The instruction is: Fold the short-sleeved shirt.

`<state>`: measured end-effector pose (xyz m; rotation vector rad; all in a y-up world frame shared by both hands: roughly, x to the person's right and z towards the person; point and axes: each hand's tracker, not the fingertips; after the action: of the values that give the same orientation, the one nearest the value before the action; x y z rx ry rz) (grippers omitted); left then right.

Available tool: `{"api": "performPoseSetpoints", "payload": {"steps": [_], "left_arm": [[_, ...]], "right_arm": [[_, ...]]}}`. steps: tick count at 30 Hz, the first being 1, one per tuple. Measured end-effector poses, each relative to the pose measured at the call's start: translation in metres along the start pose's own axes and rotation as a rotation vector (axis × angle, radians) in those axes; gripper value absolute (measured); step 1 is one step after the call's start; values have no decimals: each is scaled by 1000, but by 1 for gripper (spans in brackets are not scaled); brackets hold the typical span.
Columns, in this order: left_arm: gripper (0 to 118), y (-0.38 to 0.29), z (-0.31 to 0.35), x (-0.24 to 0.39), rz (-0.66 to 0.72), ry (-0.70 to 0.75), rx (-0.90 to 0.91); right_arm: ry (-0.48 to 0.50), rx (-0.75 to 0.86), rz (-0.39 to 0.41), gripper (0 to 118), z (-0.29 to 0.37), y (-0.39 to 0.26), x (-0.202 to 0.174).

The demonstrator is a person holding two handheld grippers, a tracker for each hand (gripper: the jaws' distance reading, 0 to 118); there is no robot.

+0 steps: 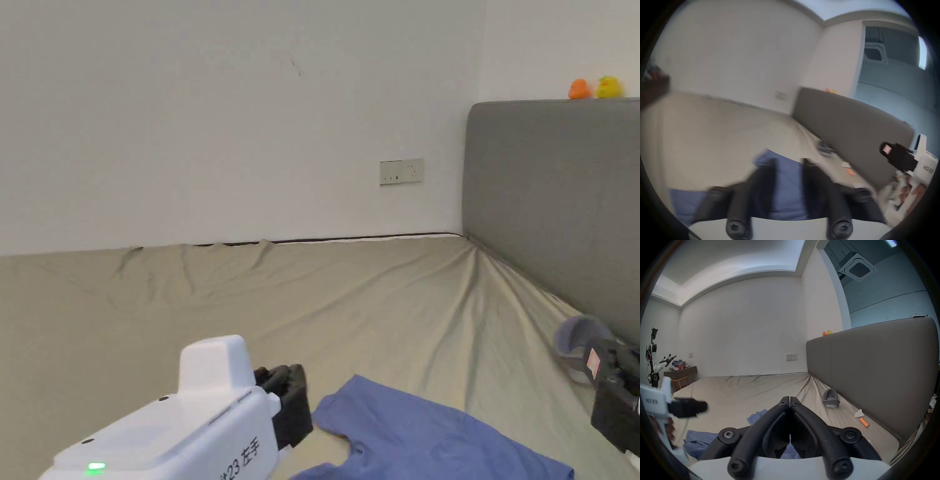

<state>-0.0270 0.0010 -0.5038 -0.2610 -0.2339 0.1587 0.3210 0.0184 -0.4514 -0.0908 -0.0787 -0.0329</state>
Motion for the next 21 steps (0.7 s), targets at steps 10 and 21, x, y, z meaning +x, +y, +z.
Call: {"api": "performPoseSetpoints", "payload": {"steps": [10, 21], "left_arm": [[0, -20, 87, -63, -46, 325, -11], [0, -27, 76, -77, -107, 368, -89]], "right_arm": [[54, -70, 30, 0, 5, -17, -55], [70, -136, 30, 0, -1, -26, -64]]}}
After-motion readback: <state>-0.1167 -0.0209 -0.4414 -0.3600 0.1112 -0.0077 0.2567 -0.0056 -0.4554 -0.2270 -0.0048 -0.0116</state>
